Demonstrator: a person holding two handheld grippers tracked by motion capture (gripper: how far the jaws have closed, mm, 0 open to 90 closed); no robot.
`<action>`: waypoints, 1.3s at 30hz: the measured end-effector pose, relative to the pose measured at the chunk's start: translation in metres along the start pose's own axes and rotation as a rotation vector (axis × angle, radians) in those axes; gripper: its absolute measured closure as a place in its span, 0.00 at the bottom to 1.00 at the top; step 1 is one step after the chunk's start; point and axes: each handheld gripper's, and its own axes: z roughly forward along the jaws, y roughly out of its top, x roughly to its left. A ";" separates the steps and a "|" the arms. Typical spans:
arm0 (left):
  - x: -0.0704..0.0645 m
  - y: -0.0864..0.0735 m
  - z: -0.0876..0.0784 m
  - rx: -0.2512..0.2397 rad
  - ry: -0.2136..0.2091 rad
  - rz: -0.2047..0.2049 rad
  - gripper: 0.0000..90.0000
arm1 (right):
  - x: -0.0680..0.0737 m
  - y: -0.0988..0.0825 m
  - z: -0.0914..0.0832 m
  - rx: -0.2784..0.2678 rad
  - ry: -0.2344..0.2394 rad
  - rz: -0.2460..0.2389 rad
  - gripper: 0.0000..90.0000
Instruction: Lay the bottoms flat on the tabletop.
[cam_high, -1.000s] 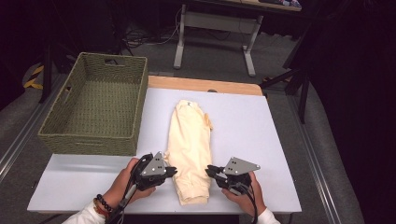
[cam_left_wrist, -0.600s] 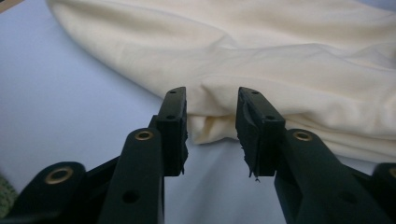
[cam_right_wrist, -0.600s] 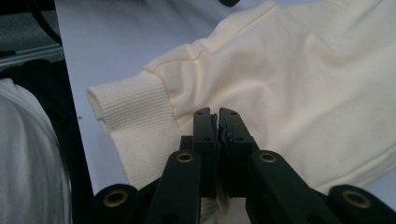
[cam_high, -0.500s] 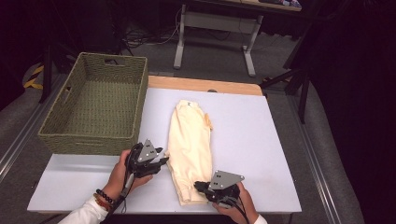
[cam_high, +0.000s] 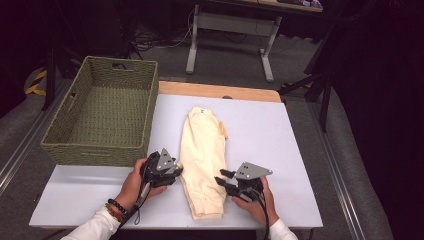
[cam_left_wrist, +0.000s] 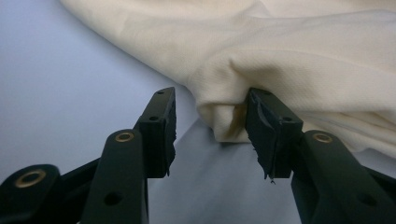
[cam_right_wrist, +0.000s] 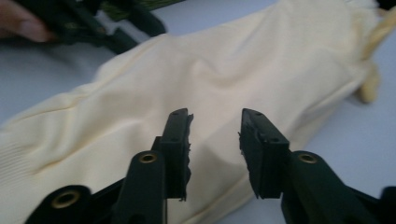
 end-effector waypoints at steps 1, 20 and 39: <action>0.001 0.000 0.001 -0.001 -0.005 -0.001 0.61 | -0.008 0.003 0.003 0.000 -0.041 0.001 0.67; 0.008 0.004 0.005 0.021 -0.110 -0.014 0.90 | -0.140 0.044 0.102 0.066 -0.194 0.338 0.42; 0.007 0.008 0.009 0.010 -0.054 0.002 0.93 | -0.141 0.062 0.116 0.157 -0.241 0.219 0.94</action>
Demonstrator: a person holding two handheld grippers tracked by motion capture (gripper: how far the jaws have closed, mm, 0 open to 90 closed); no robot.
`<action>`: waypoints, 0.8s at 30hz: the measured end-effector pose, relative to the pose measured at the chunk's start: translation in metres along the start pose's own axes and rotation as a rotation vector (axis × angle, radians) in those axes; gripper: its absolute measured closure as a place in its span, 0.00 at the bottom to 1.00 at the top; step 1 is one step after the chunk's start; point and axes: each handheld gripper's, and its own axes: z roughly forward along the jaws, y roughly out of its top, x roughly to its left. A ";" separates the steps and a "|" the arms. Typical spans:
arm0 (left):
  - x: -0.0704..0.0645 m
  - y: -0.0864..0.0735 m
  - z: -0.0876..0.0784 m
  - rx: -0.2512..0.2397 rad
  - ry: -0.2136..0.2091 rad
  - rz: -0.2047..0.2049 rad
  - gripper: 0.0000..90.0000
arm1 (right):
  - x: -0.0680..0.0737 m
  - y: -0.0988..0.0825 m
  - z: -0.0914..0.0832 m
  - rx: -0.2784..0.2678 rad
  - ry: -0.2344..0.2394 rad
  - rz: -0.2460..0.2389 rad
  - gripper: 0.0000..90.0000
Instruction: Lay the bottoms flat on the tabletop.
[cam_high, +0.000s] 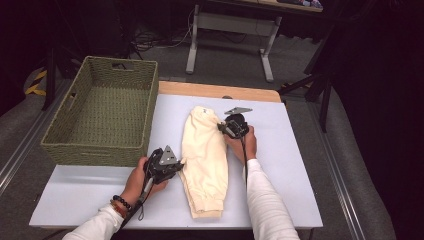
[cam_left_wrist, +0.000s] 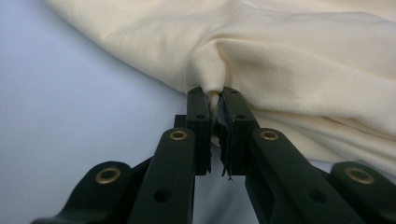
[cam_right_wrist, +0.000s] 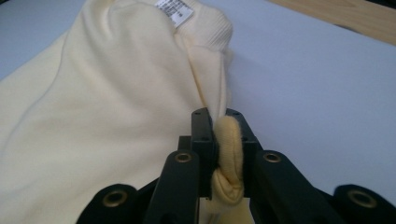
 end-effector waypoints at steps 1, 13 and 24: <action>0.001 0.001 0.001 -0.001 -0.001 0.001 0.93 | -0.002 0.000 -0.001 -0.004 -0.013 0.008 0.94; 0.003 0.001 0.001 0.001 0.015 0.006 0.94 | -0.022 -0.002 -0.009 -0.054 -0.072 0.069 0.72; 0.001 0.000 -0.009 -0.025 0.024 0.006 0.88 | -0.040 -0.008 -0.024 -0.107 -0.077 0.132 0.84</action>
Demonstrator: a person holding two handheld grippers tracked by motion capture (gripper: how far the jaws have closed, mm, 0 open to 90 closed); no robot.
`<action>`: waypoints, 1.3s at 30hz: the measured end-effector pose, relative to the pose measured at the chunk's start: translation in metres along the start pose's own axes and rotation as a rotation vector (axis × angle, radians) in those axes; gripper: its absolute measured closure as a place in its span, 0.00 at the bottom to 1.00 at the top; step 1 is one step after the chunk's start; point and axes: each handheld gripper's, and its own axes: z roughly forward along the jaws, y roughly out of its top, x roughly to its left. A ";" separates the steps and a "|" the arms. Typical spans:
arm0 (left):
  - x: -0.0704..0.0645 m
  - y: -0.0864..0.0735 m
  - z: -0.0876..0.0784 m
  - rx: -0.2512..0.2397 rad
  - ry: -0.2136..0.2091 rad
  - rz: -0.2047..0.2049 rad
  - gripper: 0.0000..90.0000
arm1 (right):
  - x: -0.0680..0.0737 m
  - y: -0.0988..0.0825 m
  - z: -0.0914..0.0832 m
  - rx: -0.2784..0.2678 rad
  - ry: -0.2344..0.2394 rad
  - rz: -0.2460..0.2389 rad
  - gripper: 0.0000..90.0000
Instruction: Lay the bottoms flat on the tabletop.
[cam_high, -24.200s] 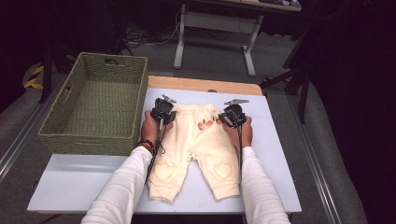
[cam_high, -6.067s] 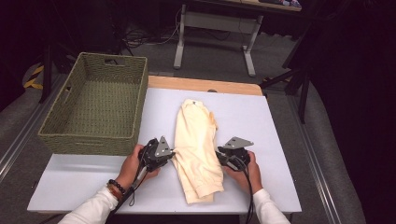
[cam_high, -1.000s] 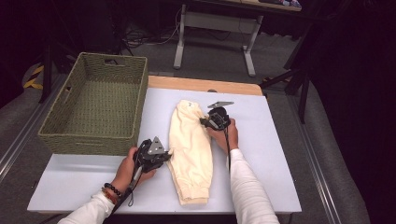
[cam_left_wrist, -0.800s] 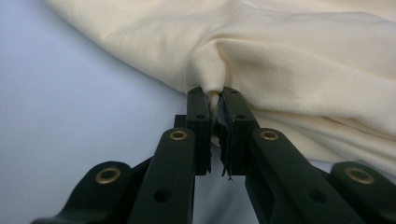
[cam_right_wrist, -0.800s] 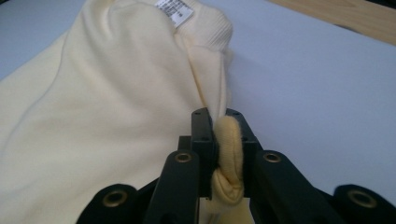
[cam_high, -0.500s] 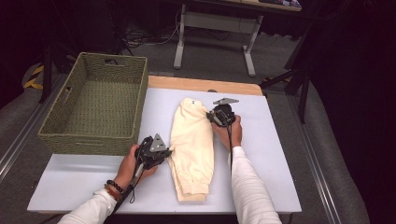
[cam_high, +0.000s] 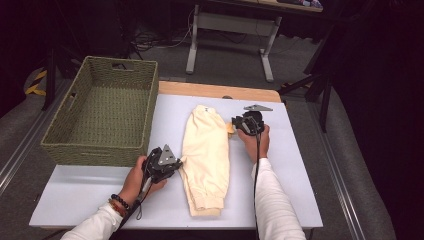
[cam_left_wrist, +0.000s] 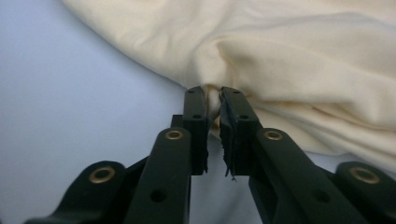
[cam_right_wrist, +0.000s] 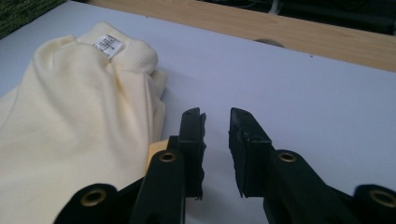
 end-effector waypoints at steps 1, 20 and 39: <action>0.000 0.000 -0.004 -0.013 -0.013 -0.012 0.88 | 0.003 0.003 -0.003 -0.015 0.012 -0.018 0.86; -0.039 0.016 -0.005 -0.046 -0.171 0.079 0.91 | 0.041 0.004 0.008 -0.003 0.084 -0.147 1.00; -0.046 0.010 0.000 0.020 -0.228 0.131 0.98 | 0.031 -0.016 0.014 0.005 0.035 -0.134 0.99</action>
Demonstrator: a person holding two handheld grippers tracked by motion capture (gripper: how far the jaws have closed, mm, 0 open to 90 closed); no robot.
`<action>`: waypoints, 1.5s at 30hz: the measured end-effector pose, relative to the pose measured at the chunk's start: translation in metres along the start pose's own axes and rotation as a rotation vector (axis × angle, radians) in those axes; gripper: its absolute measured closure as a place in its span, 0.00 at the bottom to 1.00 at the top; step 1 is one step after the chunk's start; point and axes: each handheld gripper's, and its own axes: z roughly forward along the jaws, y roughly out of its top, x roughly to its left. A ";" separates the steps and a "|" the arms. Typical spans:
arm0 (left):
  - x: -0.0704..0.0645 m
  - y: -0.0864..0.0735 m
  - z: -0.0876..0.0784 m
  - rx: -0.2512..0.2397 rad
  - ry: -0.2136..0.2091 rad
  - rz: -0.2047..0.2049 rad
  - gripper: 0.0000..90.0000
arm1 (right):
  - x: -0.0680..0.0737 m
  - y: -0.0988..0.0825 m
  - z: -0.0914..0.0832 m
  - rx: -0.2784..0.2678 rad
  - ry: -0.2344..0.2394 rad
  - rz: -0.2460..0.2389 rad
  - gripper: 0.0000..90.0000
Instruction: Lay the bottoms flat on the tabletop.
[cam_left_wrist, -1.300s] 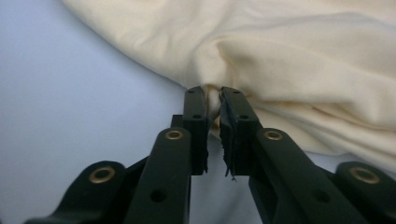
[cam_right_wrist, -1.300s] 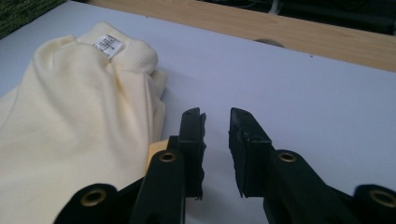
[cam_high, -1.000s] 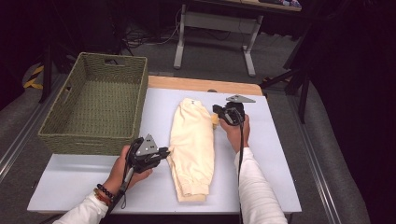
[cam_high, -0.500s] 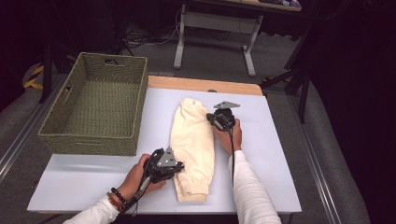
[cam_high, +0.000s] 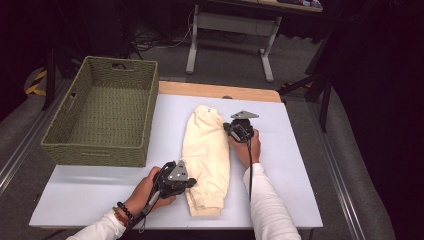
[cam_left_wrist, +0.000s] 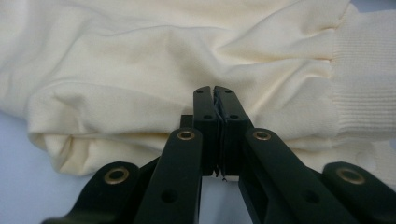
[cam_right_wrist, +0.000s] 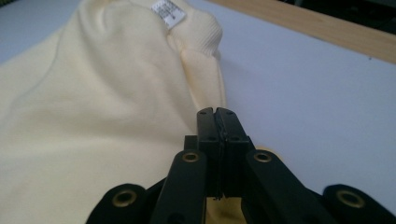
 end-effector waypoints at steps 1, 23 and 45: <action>0.000 0.000 -0.001 -0.010 0.011 0.006 0.98 | 0.000 0.000 -0.001 -0.009 0.002 0.000 0.99; 0.013 -0.001 -0.050 -0.116 0.150 -0.006 0.88 | 0.031 0.003 -0.050 -0.152 0.101 -0.090 0.97; 0.016 -0.006 -0.072 -0.170 0.237 0.030 0.61 | 0.036 0.000 -0.108 -0.219 0.147 -0.158 0.89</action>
